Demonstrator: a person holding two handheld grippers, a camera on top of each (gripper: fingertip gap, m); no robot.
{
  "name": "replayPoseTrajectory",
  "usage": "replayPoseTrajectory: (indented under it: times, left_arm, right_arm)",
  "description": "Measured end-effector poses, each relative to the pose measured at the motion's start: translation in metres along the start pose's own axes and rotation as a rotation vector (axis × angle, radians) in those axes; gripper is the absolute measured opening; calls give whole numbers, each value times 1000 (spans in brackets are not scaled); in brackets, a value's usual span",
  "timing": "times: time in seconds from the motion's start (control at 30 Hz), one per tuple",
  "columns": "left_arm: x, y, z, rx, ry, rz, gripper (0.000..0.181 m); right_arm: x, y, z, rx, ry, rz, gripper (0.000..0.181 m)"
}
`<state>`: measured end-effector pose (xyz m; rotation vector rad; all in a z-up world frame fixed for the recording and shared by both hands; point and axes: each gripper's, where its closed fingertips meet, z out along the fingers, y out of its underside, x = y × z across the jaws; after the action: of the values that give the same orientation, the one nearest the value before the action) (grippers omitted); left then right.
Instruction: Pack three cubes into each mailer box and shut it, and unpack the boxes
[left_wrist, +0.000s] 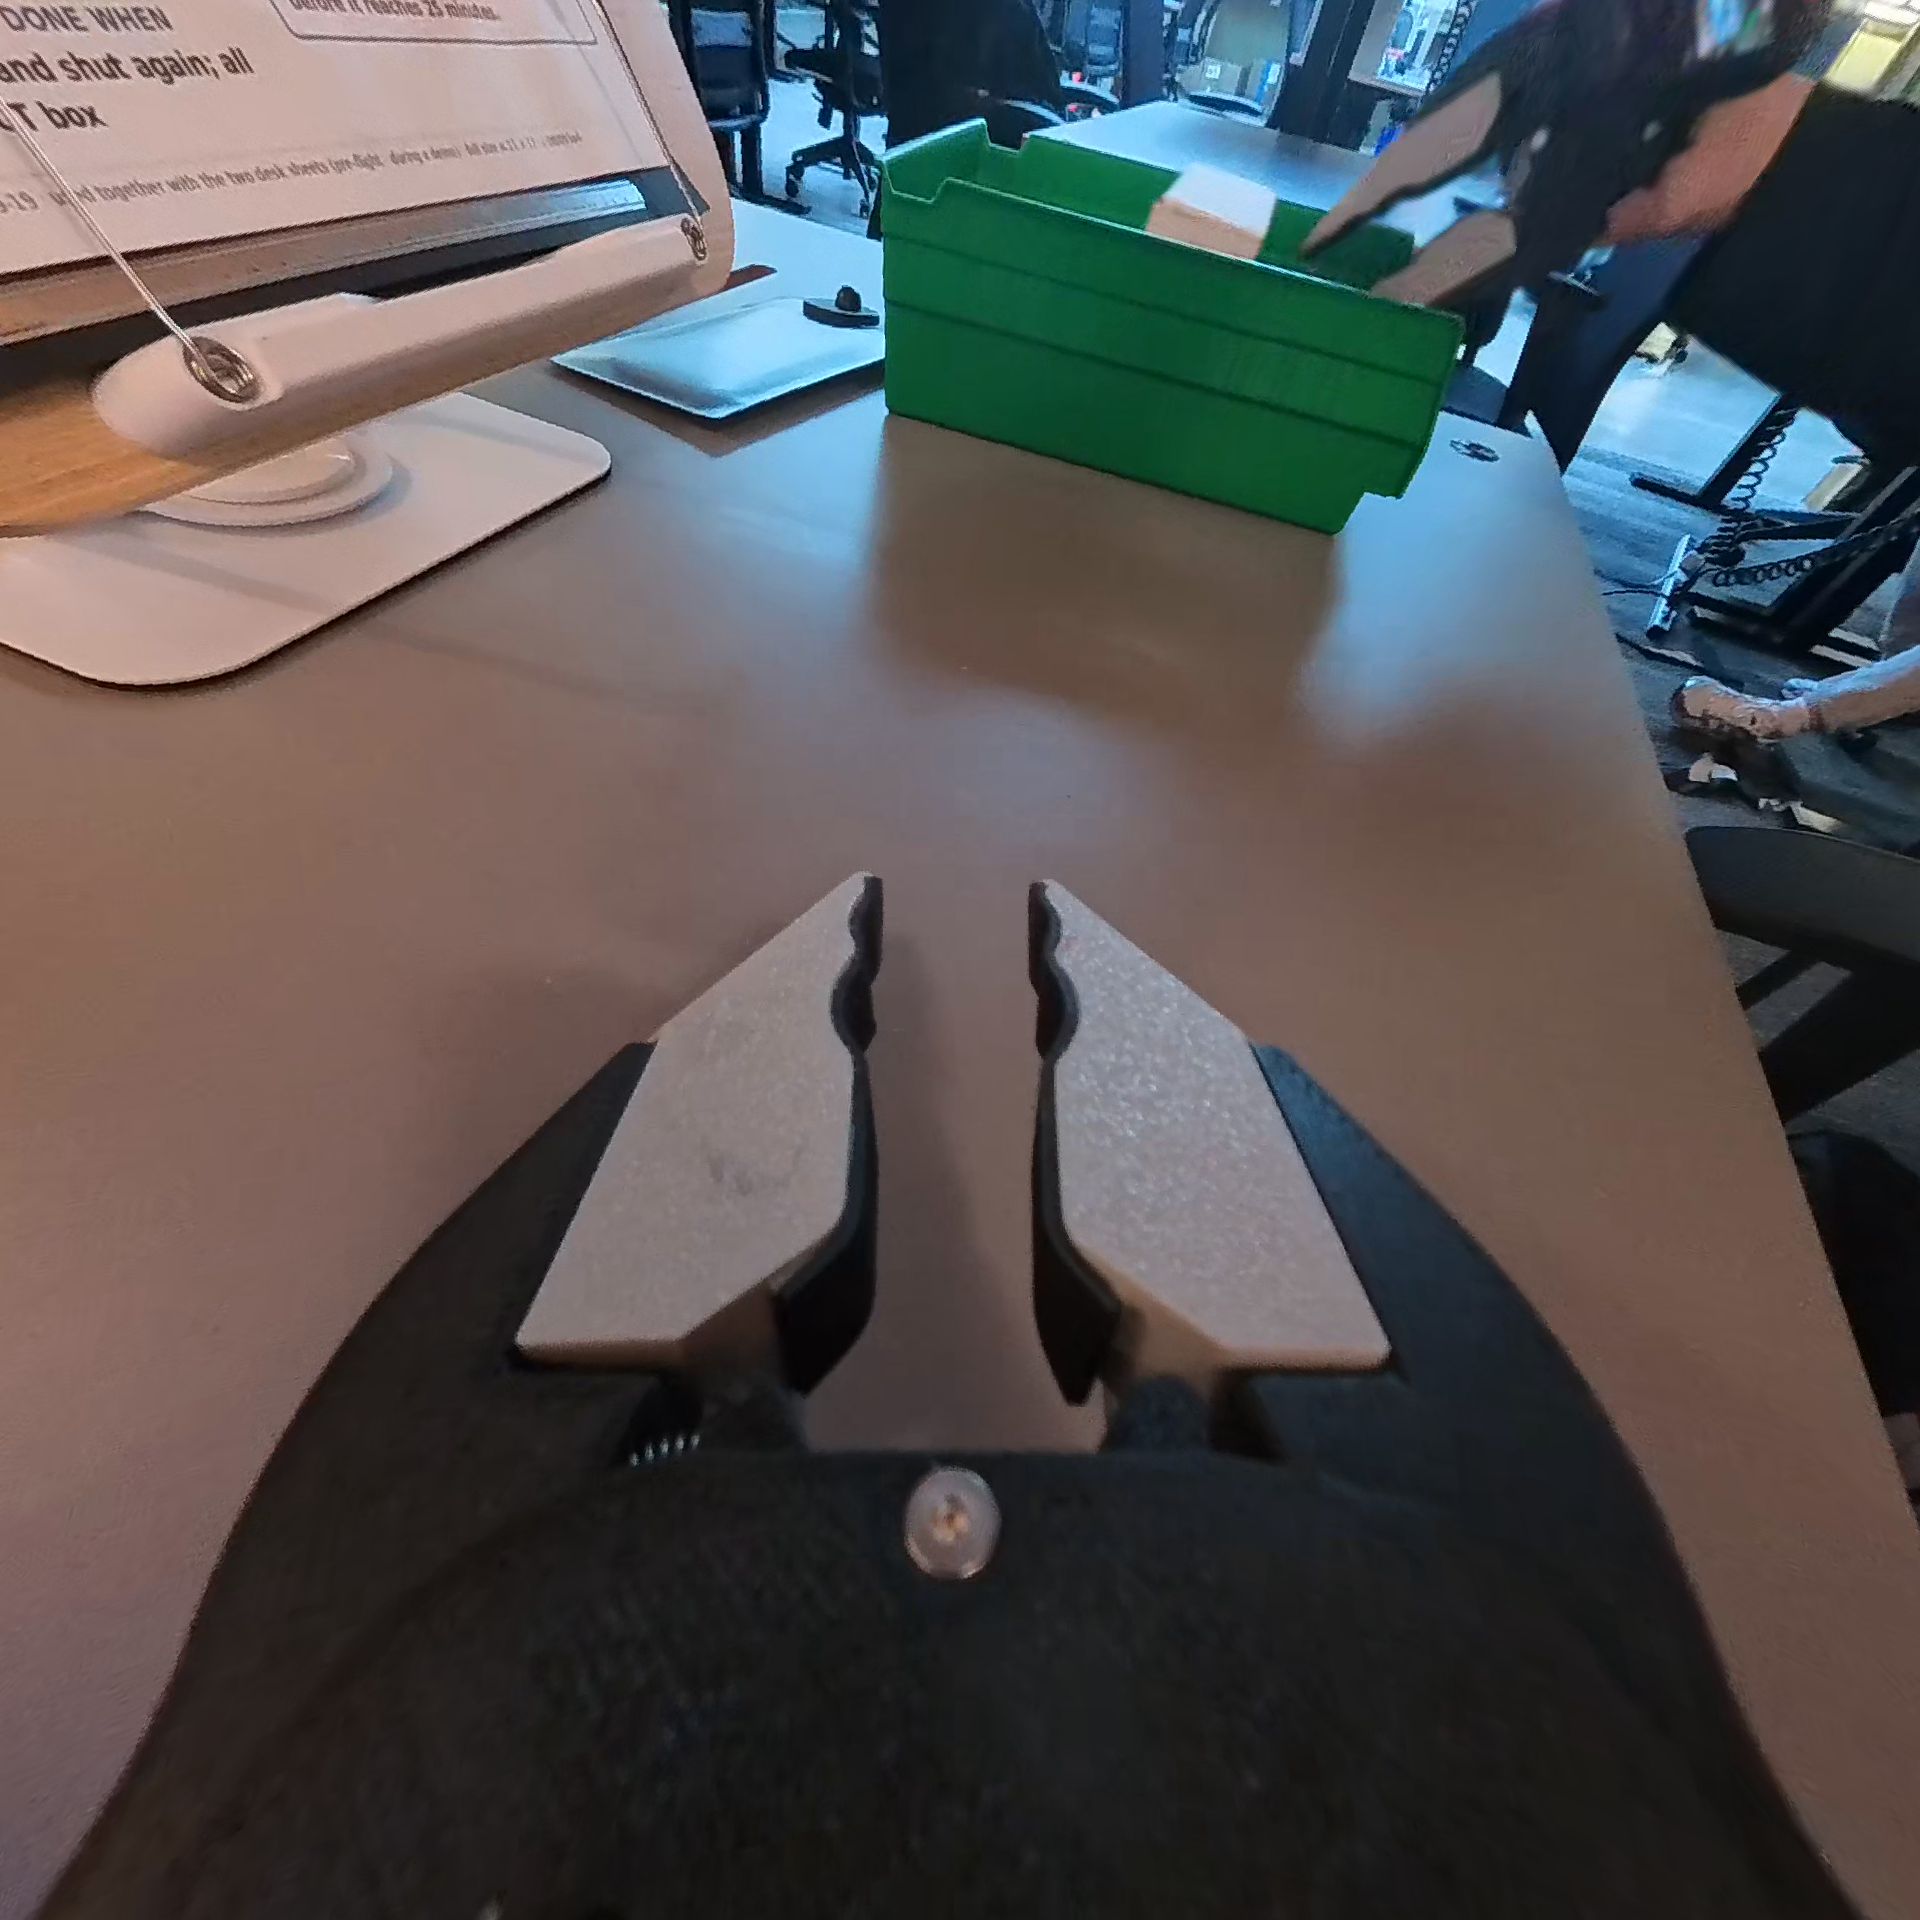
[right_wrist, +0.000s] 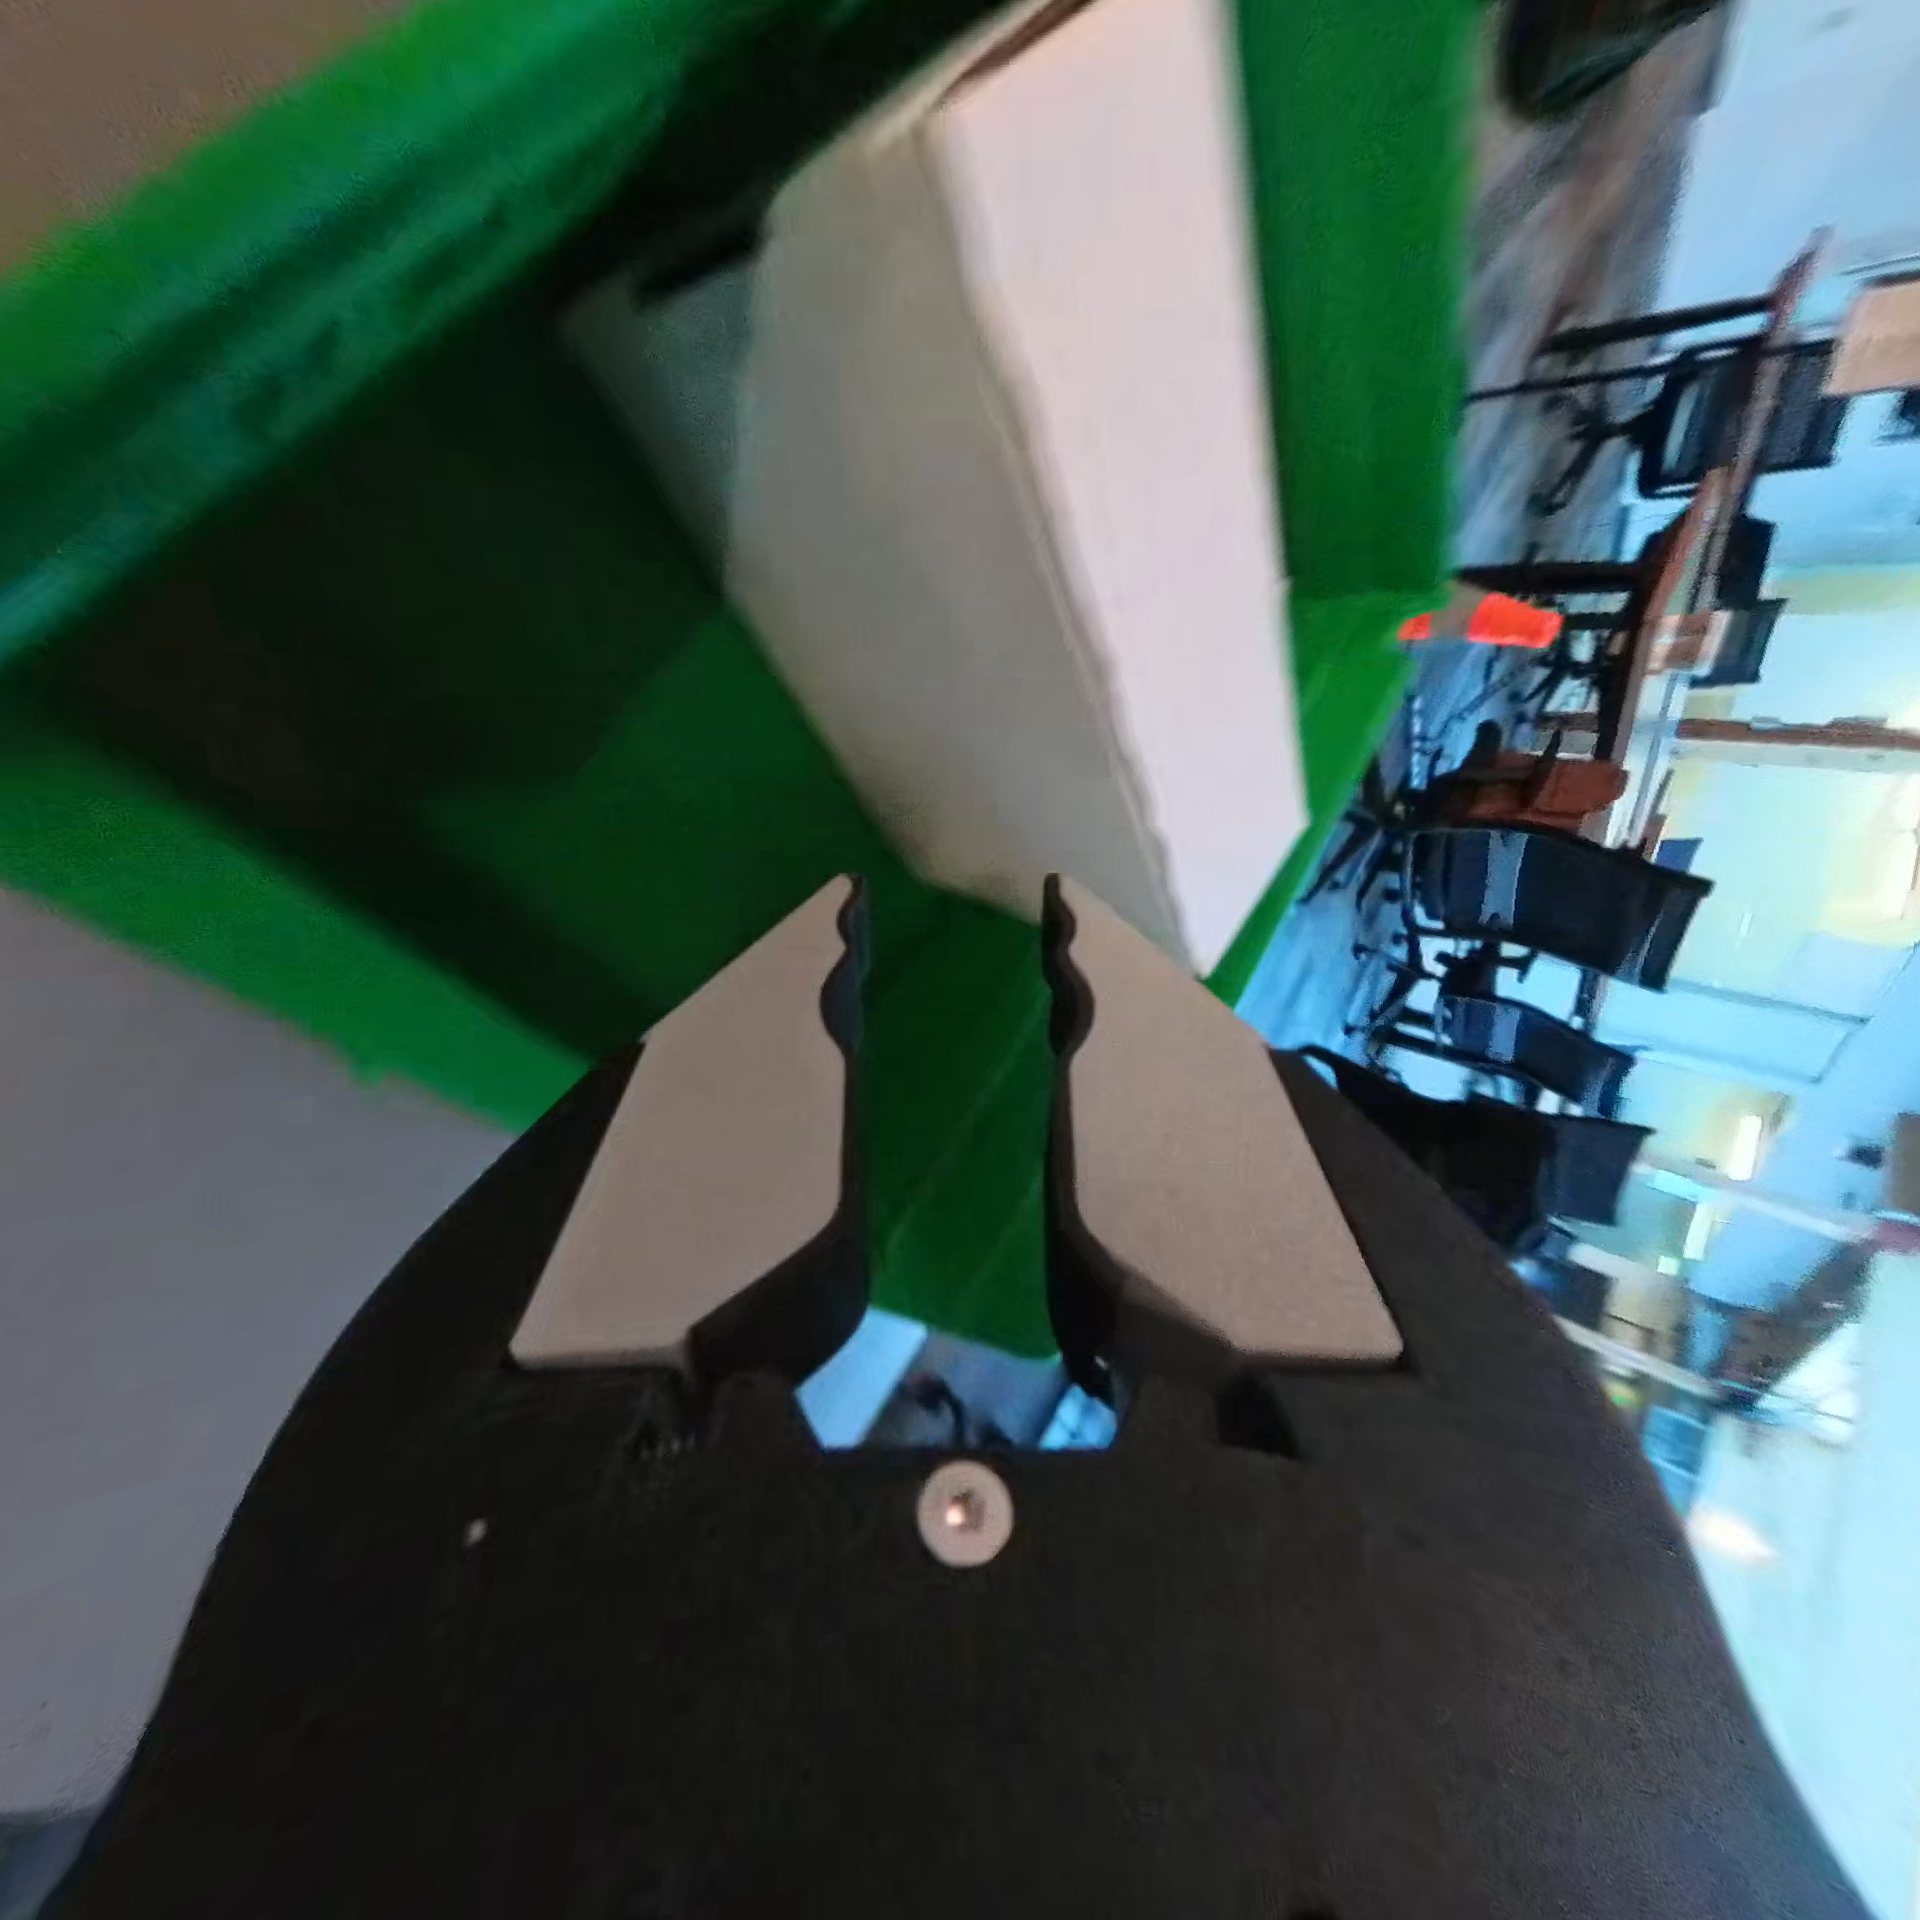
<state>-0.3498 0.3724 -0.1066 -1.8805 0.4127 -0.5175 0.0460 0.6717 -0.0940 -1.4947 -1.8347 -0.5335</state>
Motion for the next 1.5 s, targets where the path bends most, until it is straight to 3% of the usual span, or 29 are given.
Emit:
replayPoseTrajectory:
  times: [0.17,0.23,0.33,0.37,0.43,0.6,0.8,1.0,1.1,1.2,1.5]
  left_arm:
    - [-1,-2,-2,14,3,-12,26]
    - [-1,-2,-2,16,4,-17,26]
    - [-2,-2,-2,20,6,-22,26]
    - [-2,-3,-3,22,5,-23,26]
    - [-2,-3,-4,28,5,-26,26]
    - [-1,-3,-3,24,20,-37,26]
    - [0,-2,-2,18,18,-24,26]
    - [2,-1,-1,10,19,-19,26]
    - [3,-1,-1,11,18,-21,26]
    - [5,-1,-1,16,17,-23,26]
    - [6,-1,-1,18,30,-38,26]
  right_arm:
    - [50,-52,-23,302,79,343,36]
    - [68,-57,-19,318,106,489,28]
    - [65,-63,2,262,25,622,28]
    - [60,-64,10,235,3,630,24]
    - [56,-68,17,228,-4,623,0]
    - [48,-69,13,198,-27,566,0]
    - [27,-54,-14,169,-105,510,0]
    - [-15,-24,-32,133,-251,471,0]
    - [-55,0,-21,8,-387,438,0]
    - [-54,20,2,-82,-268,379,0]
    - [-49,12,22,-113,-240,359,0]
